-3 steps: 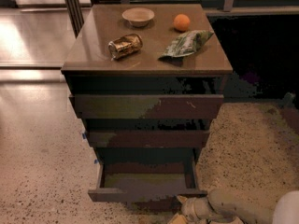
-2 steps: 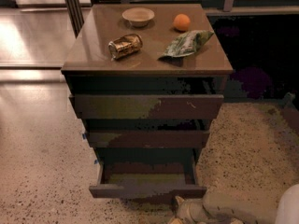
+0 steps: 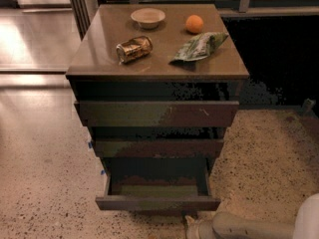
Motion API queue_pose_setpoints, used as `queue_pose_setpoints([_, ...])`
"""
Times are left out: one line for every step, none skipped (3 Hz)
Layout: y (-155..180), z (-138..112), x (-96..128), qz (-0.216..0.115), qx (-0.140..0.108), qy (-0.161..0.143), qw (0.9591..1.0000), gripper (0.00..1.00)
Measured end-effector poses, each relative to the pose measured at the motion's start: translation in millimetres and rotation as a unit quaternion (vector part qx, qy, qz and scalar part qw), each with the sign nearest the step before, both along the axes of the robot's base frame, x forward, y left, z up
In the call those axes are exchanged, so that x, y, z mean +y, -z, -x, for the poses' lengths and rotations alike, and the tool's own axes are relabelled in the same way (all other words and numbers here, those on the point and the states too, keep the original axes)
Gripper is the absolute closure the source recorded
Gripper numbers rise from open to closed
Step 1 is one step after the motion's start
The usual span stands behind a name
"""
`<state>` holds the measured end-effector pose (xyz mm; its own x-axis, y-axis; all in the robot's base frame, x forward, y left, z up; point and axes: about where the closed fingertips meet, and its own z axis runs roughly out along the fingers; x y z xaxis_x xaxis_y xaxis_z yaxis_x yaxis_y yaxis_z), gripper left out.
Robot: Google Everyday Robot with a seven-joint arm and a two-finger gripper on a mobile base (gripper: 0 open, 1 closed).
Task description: Close bottom drawer
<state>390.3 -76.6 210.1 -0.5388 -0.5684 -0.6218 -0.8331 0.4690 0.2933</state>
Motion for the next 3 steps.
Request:
queue_pose_setpoints([1.3, -1.8, -1.2, 0.014, -0.006, 0.005, 0.9999, 0.00])
queue_pose_setpoints([7.1, -12.3, -6.0, 0.055, -0.028, 0.022, 0.9978, 0.00])
queue_pose_setpoints([8.1, -33.8, -10.1, 0.076, -0.052, 0.024, 0.9955, 0.00])
